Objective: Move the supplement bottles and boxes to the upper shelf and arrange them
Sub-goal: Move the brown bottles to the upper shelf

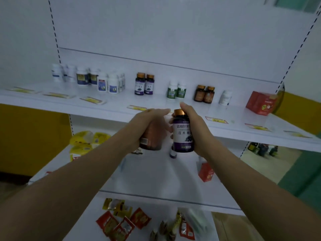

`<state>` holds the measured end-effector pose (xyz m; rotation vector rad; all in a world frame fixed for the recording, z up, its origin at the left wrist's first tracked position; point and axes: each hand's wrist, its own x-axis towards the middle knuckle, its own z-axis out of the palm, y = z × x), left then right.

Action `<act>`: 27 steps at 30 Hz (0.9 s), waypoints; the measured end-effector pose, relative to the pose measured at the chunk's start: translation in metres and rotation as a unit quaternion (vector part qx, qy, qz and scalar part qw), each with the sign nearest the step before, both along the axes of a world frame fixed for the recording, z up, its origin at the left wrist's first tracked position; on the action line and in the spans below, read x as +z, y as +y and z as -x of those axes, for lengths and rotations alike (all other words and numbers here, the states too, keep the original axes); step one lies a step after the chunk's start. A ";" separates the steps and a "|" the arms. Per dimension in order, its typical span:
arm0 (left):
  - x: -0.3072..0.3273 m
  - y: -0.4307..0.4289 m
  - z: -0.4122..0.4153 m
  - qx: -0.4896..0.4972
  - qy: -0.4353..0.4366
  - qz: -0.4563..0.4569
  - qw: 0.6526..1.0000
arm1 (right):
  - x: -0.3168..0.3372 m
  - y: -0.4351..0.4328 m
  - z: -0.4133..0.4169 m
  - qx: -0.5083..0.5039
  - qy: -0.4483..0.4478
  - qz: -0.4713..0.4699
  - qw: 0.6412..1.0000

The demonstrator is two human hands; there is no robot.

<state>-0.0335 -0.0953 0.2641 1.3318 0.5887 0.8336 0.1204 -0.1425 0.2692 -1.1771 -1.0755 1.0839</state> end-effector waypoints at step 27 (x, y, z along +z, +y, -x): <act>0.056 0.226 0.046 0.089 -0.008 0.003 0.996 | 0.047 0.264 0.003 -0.072 -0.153 -0.003 0.986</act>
